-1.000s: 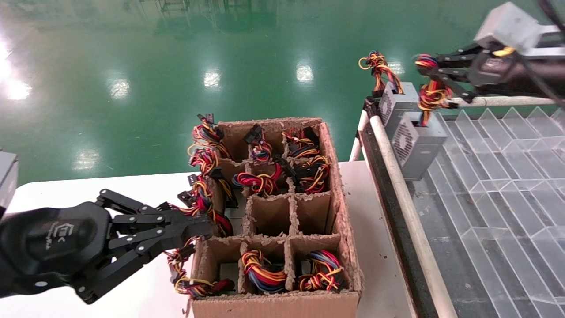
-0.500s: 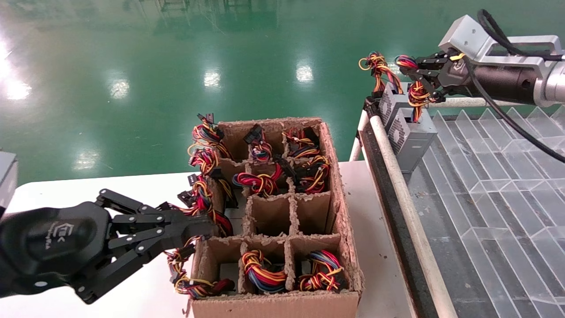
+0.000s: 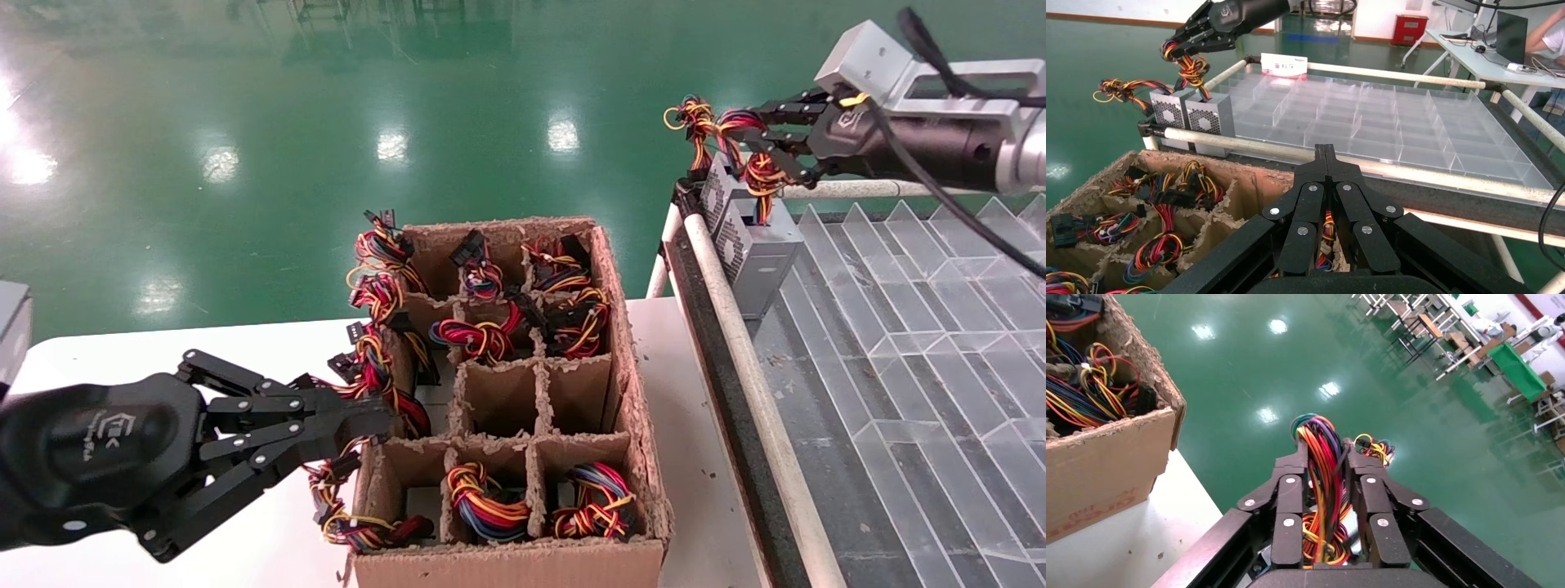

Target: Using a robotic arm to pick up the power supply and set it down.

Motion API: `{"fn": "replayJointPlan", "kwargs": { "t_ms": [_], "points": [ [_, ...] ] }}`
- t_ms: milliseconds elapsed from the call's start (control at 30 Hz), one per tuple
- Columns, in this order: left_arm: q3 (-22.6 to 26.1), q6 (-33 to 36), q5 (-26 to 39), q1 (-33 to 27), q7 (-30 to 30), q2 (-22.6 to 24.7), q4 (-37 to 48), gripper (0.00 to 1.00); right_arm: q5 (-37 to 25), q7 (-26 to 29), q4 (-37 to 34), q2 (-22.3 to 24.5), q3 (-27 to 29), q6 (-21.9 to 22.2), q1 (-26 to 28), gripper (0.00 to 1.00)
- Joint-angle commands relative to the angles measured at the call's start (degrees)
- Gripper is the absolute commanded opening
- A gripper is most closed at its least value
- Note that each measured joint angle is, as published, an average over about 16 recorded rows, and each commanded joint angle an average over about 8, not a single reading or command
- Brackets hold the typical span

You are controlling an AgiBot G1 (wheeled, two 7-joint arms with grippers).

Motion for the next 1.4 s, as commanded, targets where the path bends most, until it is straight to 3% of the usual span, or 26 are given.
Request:
{"fn": "replayJointPlan", "kwargs": {
  "t_ms": [33, 767, 1167, 1200, 1400],
  "points": [
    [0.0, 0.0, 0.0, 0.0, 0.0, 0.0, 0.0, 0.00, 0.2, -0.3, -0.5, 0.1, 0.1, -0.7, 0.5, 1.00],
    [0.0, 0.0, 0.0, 0.0, 0.0, 0.0, 0.0, 0.00, 2.0, -0.8, -0.2, 4.8, 1.2, -9.6, 2.4, 1.00],
    [0.0, 0.0, 0.0, 0.0, 0.0, 0.0, 0.0, 0.00, 6.3, 0.3, 4.2, 7.4, 3.1, -13.7, -1.1, 1.00],
    [0.0, 0.0, 0.0, 0.0, 0.0, 0.0, 0.0, 0.08, 6.7, 0.9, 5.1, 7.6, 3.1, -13.5, -1.7, 1.00],
    [0.0, 0.0, 0.0, 0.0, 0.0, 0.0, 0.0, 0.83, 10.8, 4.9, 11.8, 8.9, 3.8, -14.2, -7.0, 1.00]
  ]
}}
